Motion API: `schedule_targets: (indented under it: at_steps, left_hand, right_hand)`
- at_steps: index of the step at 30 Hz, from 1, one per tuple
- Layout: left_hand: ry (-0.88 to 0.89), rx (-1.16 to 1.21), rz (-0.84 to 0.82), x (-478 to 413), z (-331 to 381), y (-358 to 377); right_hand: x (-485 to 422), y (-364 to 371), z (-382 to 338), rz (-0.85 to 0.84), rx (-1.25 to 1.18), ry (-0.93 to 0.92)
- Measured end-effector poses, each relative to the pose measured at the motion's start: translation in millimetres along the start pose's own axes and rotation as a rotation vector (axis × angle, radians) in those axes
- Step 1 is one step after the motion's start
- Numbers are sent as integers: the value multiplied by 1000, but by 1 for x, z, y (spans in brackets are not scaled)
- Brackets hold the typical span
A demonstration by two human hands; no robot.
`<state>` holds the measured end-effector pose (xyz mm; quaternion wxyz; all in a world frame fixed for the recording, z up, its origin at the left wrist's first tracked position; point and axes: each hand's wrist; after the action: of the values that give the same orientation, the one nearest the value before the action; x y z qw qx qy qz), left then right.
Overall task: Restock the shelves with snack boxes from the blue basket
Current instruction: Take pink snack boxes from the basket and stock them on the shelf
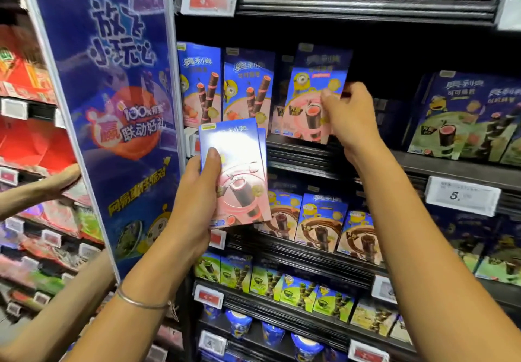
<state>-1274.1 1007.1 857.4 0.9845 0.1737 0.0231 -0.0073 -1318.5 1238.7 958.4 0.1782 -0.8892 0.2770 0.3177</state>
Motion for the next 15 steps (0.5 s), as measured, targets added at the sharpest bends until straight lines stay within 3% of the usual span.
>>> schedule_targets:
  at_steps: [10,15]
  left_hand:
    - [-14,24,-47,1,0,3]
    - [-27,20,-29,-1,0,0]
  right_hand:
    - [5,15,15,26,262,-39]
    - [3,21,7,-135,277,10]
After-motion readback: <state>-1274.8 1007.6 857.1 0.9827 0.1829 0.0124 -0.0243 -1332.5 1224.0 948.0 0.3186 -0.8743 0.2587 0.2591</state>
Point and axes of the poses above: each hand's wrist, its own x-axis away from the middle knuckle, its own y-axis out of the palm, z = x × y, and after that the axes turned 8 degrees about -y, right-handed
